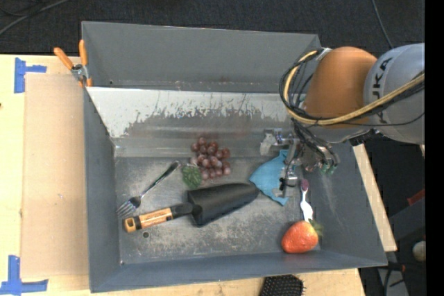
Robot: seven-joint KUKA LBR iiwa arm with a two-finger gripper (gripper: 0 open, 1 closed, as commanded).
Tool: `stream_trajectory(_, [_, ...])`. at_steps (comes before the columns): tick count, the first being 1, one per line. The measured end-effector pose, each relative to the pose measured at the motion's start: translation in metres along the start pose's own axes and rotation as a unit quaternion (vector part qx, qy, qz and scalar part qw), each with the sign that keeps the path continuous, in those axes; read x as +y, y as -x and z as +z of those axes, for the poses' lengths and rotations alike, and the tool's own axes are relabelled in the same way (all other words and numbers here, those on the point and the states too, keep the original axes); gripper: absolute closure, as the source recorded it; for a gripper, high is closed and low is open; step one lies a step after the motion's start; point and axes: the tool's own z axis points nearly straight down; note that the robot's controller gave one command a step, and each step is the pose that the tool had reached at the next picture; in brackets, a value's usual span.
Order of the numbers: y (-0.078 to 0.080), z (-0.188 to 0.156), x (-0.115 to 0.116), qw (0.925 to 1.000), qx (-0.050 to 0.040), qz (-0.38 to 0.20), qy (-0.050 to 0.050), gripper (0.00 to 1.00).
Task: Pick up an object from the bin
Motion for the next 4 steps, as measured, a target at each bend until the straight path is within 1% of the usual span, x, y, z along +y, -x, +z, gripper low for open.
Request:
stream_trajectory(1, [-0.06,0.018,0.052,0.9923,0.0015,-0.124,0.002,0.0])
stream_trajectory(2, [-0.053,0.052,0.12,0.9932,-0.0044,-0.116,0.001,0.0])
stream_trajectory(3, [-0.066,0.05,0.139,0.991,0.0034,-0.134,0.001,1.0])
stream_trajectory(4, [-0.066,0.05,0.139,0.991,0.0034,-0.134,0.001,1.0])
